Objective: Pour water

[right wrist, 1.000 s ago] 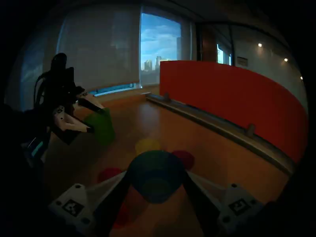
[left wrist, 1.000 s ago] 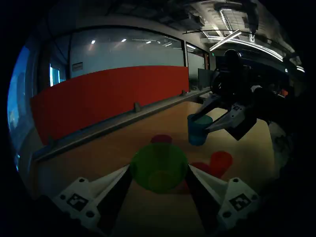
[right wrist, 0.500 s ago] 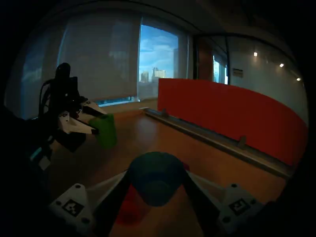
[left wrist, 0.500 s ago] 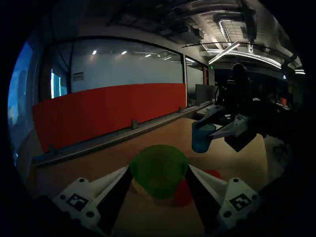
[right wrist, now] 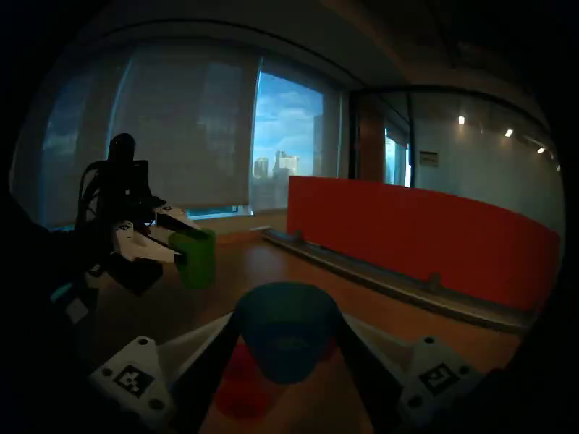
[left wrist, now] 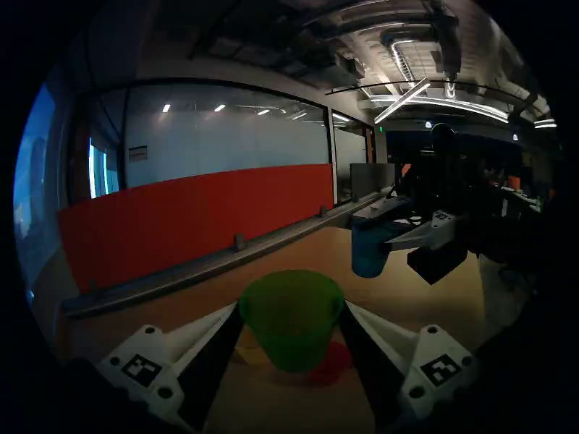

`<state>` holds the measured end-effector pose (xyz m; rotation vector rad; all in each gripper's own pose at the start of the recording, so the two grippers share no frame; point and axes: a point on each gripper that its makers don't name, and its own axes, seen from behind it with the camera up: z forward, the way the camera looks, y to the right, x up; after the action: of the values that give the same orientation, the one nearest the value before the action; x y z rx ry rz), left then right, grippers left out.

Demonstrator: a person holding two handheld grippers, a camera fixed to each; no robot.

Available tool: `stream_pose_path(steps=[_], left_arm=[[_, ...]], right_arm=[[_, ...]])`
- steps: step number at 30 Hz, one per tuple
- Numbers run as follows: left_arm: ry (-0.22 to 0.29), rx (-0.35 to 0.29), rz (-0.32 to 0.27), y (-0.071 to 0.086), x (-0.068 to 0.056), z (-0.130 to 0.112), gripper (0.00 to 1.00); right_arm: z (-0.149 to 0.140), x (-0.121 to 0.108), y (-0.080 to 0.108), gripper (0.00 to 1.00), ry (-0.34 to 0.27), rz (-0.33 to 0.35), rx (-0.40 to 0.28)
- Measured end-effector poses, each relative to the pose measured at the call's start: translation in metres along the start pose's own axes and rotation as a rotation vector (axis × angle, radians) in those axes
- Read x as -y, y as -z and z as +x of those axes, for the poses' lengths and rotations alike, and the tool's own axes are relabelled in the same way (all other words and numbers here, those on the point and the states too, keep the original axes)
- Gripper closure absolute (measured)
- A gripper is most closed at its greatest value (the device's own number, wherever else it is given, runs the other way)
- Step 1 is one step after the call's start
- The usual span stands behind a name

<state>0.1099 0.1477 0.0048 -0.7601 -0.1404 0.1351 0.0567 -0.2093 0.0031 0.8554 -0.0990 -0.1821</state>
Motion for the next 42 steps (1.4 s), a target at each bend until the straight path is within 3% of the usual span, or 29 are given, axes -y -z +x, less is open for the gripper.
stream_pose_path(steps=[17, 42], left_arm=[[0.003, -0.026, -0.029, 0.004, -0.011, 0.010, 0.11], [-0.014, -0.045, -0.027, 0.005, -0.020, 0.007, 0.12]], right_arm=[[0.029, 0.013, 0.009, 0.09, 0.004, -0.005, -0.114], [0.039, 0.018, 0.016, 0.09, 0.045, 0.005, -0.083]])
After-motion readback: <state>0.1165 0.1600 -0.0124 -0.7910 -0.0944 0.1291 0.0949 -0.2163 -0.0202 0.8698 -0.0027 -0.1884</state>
